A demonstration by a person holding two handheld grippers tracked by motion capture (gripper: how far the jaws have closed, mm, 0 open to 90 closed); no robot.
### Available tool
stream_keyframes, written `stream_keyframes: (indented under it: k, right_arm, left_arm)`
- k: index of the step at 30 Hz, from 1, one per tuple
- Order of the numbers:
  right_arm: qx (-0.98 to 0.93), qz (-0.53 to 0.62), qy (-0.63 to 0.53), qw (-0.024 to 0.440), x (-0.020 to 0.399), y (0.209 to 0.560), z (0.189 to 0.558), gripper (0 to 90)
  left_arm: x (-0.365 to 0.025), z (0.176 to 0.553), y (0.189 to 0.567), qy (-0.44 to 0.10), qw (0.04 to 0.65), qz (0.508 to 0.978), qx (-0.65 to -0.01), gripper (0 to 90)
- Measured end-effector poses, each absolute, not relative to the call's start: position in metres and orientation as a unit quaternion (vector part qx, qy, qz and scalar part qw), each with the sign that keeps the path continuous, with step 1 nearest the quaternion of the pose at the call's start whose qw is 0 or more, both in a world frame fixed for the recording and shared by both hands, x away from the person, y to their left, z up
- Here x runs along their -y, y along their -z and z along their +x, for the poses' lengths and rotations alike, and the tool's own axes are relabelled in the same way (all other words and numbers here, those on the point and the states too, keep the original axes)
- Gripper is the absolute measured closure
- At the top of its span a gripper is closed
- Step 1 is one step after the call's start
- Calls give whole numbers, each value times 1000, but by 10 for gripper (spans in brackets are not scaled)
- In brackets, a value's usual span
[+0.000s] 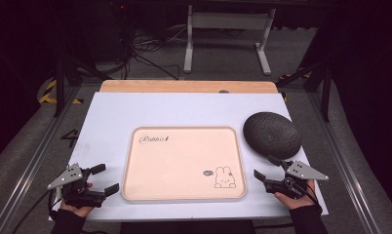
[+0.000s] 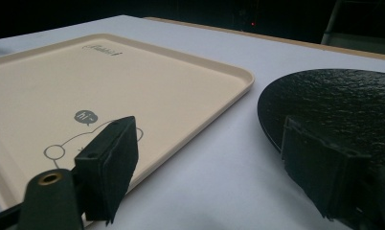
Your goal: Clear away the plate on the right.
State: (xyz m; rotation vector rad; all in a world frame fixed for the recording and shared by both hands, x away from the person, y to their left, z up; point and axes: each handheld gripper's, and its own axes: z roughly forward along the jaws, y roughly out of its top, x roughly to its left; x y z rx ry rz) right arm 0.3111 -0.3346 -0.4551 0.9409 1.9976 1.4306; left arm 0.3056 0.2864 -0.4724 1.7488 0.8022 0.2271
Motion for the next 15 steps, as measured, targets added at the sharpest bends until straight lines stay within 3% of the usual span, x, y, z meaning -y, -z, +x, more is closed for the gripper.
stream_keyframes:
  k: [15]
  right_arm:
    - [-731,343,-531,256,335,455,310,231]
  left_arm:
    - [-286,305,472,-94,567,744,-340,11]
